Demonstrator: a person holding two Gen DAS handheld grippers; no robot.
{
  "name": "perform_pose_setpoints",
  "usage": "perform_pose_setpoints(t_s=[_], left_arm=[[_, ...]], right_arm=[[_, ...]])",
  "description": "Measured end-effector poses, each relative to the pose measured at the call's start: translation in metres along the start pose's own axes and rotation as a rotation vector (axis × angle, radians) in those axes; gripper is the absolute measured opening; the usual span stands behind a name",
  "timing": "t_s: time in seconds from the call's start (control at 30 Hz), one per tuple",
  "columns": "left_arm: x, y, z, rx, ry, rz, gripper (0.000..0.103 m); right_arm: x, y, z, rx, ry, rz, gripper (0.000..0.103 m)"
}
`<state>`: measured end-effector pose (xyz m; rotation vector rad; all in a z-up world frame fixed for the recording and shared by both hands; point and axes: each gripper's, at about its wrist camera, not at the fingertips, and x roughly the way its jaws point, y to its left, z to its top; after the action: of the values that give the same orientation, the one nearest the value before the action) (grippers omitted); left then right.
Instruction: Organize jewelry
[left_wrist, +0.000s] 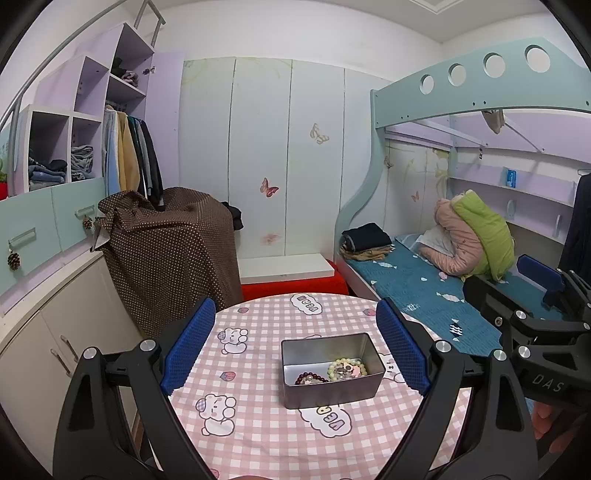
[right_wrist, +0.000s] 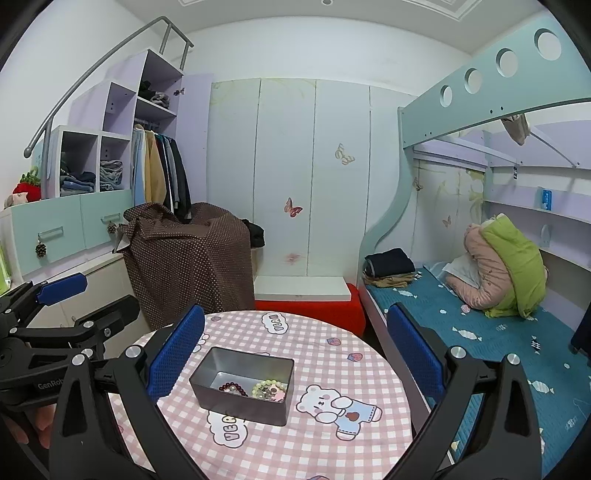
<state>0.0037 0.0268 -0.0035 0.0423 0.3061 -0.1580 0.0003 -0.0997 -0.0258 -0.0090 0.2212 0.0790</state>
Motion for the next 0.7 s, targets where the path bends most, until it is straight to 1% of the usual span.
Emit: perform_pose_setpoints(t_s=[0.7], left_arm=[[0.0008,0.0,0.0011,0.0,0.003,-0.001,0.089]], right_arm=[[0.0035,-0.0012,-0.0015,0.011,0.009,0.002,0.095]])
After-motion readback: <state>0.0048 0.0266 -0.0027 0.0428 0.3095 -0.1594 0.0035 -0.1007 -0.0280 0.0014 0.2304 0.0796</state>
